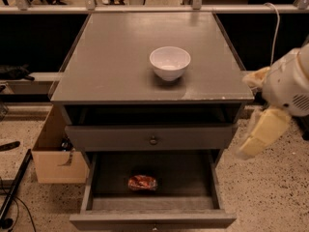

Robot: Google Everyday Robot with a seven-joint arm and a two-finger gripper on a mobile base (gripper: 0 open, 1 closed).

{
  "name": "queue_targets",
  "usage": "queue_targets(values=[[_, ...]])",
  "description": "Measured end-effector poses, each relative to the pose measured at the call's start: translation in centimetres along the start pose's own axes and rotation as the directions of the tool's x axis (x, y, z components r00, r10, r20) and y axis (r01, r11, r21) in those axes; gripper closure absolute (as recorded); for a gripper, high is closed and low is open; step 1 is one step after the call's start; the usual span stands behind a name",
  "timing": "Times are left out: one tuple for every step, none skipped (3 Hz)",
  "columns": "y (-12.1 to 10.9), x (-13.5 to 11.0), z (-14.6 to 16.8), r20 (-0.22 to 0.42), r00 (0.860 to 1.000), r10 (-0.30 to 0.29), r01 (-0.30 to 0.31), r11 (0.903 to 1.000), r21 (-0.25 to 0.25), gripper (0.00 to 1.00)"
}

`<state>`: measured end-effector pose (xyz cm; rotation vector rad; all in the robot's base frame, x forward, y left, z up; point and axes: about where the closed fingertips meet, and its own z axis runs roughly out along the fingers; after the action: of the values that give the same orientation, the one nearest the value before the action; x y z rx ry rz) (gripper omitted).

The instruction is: Pick coke can from middle drawer and place on counter

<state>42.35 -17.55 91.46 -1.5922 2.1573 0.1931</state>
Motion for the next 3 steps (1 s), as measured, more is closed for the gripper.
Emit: queue_targets(values=[[2.8,-1.7,5.9,0.167,0.985,0.051,-0.041,0.9970,-0.066,0.00],[5.1,-3.5,11.4,0.281,0.953,0.111,-0.075,0.9880,-0.135,0.00],[5.3,-3.4,11.8,0.282,0.953,0.114,-0.078,0.9876,-0.136,0.00]])
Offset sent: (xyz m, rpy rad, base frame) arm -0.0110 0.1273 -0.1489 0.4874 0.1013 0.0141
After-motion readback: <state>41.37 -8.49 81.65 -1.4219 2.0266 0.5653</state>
